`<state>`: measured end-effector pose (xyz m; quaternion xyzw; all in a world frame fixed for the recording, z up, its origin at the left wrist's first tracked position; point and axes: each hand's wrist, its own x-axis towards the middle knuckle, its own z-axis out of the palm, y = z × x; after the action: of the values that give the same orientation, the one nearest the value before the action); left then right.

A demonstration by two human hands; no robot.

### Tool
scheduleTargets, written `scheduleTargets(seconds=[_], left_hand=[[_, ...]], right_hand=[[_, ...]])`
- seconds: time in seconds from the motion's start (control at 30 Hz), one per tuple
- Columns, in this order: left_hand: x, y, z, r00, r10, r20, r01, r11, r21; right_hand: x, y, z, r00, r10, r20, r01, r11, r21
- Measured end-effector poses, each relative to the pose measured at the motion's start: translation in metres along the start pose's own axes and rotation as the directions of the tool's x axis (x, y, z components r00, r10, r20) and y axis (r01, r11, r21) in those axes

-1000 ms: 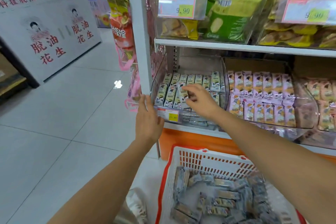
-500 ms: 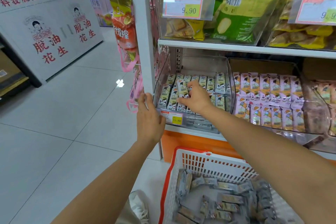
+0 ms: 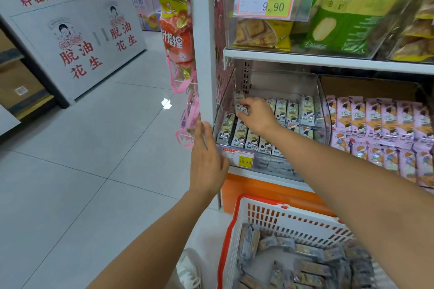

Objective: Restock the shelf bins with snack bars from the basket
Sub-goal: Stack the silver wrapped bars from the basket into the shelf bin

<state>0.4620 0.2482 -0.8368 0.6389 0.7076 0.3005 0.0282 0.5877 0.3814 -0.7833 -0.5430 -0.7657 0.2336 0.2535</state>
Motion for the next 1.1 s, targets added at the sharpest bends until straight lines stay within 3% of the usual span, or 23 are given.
scheduleTargets(seconds=[0.2, 0.43, 0.6, 0.7, 0.87, 1.0, 1.1], left_hand=[[0.0, -0.002, 0.001, 1.0, 0.017, -0.004, -0.017, 1.0, 0.012], [0.001, -0.005, 0.003, 1.0, 0.015, -0.002, -0.015, 1.0, 0.016], [0.0, -0.004, 0.0, 1.0, 0.015, 0.018, -0.015, 1.0, 0.017], [-0.004, -0.002, -0.006, 0.999, 0.013, 0.048, -0.016, 0.998, 0.062], [-0.025, 0.012, -0.013, 0.998, -0.01, 0.058, 0.005, 0.996, 0.093], [-0.063, 0.026, -0.001, 0.994, 0.021, 0.11, -0.029, 0.997, 0.078], [-0.104, 0.026, 0.018, 0.968, 0.031, 0.25, -0.055, 0.994, 0.089]], right_hand=[[0.008, 0.0, 0.002, 0.99, 0.064, 0.123, -0.068, 0.997, 0.032], [0.019, -0.003, 0.004, 0.979, 0.02, 0.202, -0.016, 1.0, -0.023], [0.005, -0.005, -0.001, 0.955, 0.001, 0.296, -0.029, 0.995, 0.092], [-0.011, -0.007, -0.007, 0.97, -0.013, 0.244, -0.022, 0.99, 0.139], [-0.054, -0.009, -0.021, 0.999, -0.035, 0.0, 0.033, 0.948, 0.315], [-0.109, 0.001, -0.031, 0.991, -0.104, -0.087, 0.123, 0.957, 0.263], [-0.154, 0.023, -0.02, 0.993, -0.093, -0.076, 0.109, 0.964, 0.242]])
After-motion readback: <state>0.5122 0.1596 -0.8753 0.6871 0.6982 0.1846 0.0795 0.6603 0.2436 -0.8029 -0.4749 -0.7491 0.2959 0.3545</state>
